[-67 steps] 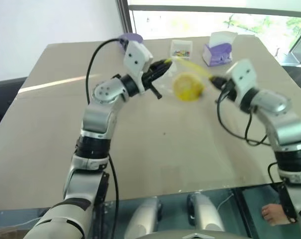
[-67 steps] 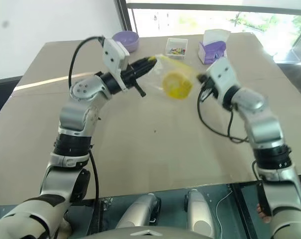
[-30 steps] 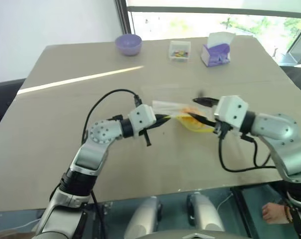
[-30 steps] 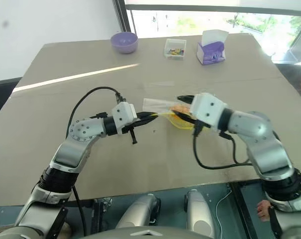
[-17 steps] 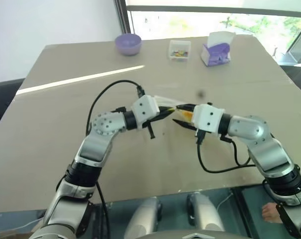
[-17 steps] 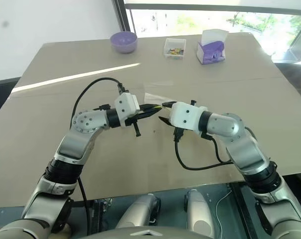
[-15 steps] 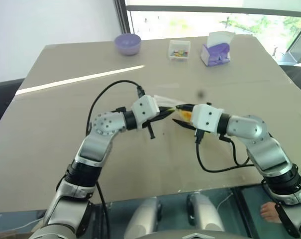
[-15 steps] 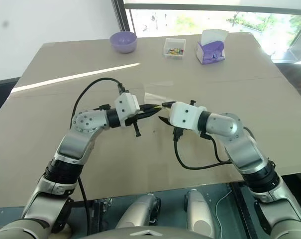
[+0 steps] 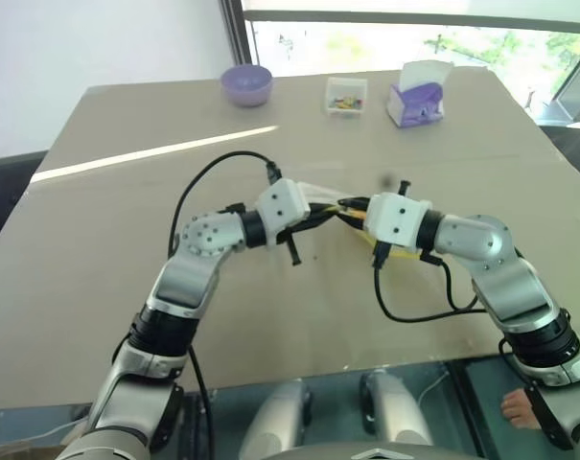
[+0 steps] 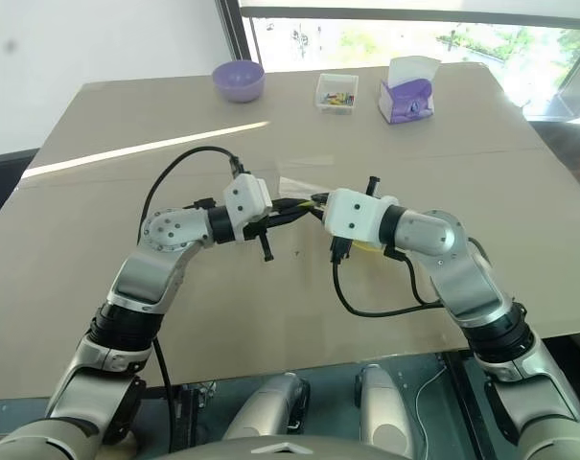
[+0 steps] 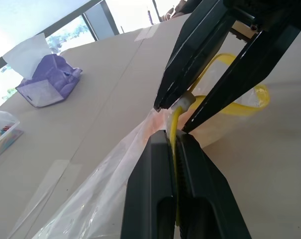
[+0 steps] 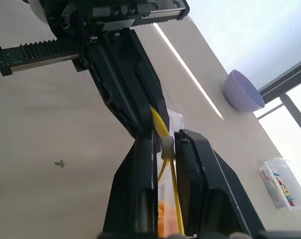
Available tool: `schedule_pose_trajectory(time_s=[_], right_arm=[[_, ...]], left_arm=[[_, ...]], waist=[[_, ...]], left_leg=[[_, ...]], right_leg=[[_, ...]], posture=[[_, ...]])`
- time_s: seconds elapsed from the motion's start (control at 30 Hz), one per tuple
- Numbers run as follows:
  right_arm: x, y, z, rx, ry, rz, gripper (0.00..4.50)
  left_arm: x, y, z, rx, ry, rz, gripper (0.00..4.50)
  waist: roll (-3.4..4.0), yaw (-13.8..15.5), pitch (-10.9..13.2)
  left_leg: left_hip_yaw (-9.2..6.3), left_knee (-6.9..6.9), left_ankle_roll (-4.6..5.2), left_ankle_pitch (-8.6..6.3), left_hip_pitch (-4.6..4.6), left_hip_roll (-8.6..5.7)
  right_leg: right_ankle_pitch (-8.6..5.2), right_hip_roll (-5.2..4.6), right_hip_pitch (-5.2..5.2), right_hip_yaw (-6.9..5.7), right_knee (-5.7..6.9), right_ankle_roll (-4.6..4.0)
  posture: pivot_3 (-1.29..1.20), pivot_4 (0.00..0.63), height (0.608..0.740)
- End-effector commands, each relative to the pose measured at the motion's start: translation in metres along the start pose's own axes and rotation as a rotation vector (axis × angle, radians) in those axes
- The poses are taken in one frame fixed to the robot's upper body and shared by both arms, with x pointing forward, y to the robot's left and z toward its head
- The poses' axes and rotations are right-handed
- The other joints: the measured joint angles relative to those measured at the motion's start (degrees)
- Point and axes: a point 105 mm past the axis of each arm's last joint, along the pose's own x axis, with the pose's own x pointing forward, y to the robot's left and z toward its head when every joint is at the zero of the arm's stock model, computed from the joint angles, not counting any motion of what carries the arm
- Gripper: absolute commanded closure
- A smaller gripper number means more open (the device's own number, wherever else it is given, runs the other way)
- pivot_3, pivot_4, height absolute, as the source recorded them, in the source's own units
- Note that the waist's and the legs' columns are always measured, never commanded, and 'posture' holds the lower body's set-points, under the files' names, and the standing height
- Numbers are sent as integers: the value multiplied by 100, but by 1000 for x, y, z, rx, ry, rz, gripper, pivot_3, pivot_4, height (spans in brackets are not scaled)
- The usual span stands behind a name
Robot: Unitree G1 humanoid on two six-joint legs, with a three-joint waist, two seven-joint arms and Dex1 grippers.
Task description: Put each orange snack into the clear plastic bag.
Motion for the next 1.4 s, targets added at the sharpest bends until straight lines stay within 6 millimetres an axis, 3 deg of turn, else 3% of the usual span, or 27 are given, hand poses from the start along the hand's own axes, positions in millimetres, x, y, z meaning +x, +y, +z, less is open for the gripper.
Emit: schedule_pose_trajectory(time_s=[0.03, 0.47, 0.87, 1.4], right_arm=[[-4, -8, 11, -40, -32, -29, 4453], [-7, -9, 5, -68, 5, -33, 4453], [-38, -14, -32, -69, 166, -50, 4453], [-79, -21, -84, -44, 359, -105, 4453]], left_arm=[[-1, 6, 15, 40, -46, 19, 4500], [-5, 7, 11, 37, -36, 35, 4500], [-22, 27, -2, -20, 0, 113, 4500], [-29, 30, -8, -32, 15, 137, 4500]], waist=[[0, 0, 0], [0, 0, 0], [0, 0, 0], [0, 9, 0]], left_leg=[[0, 0, 0, 0, 0, 0], [0, 0, 0, 0, 0, 0], [1, 0, 0, 0, 0, 0], [4, 0, 0, 0, 0, 1]], right_leg=[[0, 0, 0, 0, 0, 0], [0, 0, 0, 0, 0, 0], [0, 0, 0, 1, 0, 0], [0, 0, 1, 3, -1, 0]], posture=[[0, 150, 740], [0, 150, 740], [0, 150, 740], [0, 150, 740]])
